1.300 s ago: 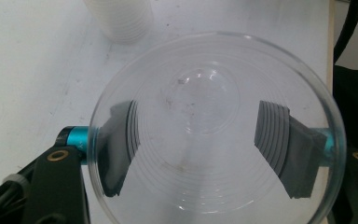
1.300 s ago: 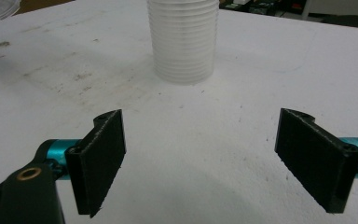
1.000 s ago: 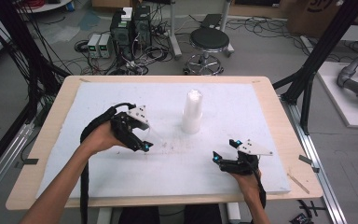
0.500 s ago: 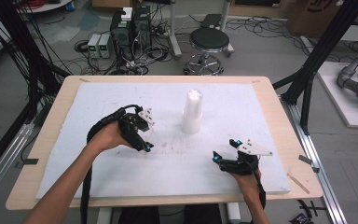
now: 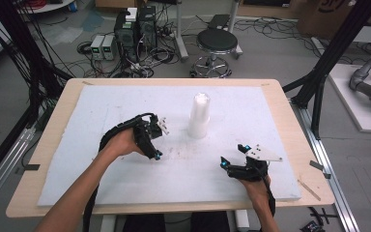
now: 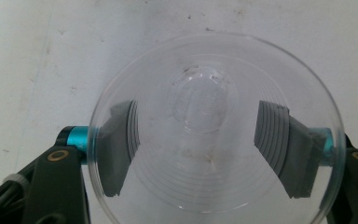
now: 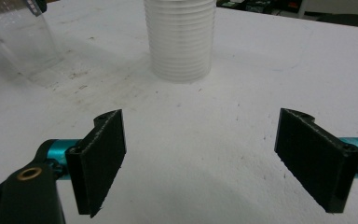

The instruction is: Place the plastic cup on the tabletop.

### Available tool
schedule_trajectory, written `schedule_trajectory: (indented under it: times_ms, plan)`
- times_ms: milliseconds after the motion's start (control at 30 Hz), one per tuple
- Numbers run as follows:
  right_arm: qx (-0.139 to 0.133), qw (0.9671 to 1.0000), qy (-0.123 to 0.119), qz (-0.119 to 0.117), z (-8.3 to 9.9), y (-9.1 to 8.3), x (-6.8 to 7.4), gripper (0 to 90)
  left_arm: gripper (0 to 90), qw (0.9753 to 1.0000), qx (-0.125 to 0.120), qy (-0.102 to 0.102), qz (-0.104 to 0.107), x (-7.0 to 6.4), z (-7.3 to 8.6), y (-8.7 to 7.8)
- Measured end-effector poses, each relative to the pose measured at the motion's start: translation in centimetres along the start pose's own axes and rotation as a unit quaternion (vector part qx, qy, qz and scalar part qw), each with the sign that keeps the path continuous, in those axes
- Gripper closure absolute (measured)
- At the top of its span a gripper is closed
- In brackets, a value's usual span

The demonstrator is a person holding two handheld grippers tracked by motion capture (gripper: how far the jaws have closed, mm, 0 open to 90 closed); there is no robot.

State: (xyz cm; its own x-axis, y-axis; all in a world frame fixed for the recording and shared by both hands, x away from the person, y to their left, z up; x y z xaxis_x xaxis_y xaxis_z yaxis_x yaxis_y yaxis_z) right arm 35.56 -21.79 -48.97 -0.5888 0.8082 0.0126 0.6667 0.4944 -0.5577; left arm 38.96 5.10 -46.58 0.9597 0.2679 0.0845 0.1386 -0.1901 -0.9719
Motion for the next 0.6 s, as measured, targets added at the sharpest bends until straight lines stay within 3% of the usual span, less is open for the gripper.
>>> schedule_trajectory:
  times_ms: [100,600]
  plan:
    - [0.000,1.0000,0.000,0.000,0.0,0.0,0.0,16.5,30.2,1.0000,0.007,0.001,0.000,-0.1,-0.3,0.5]
    - [0.000,1.0000,0.001,0.000,0.0,0.0,0.0,16.5,29.7,1.0000,-0.005,0.004,-0.001,-0.1,-2.0,1.3]
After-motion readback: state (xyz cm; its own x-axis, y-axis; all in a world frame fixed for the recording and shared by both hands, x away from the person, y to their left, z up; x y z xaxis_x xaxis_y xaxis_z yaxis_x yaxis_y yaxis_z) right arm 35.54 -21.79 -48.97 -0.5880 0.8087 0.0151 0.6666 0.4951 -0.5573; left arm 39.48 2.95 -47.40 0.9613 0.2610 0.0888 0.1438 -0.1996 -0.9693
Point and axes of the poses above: each handheld gripper's, and its own axes: y roughly forward along the jaws, z roughly out of its underside, x roughly to its left, the point moved 9 cm from there along y, roughly forward along the jaws, and after that the axes turned 10 degrees about x, right-handed, at the moved point
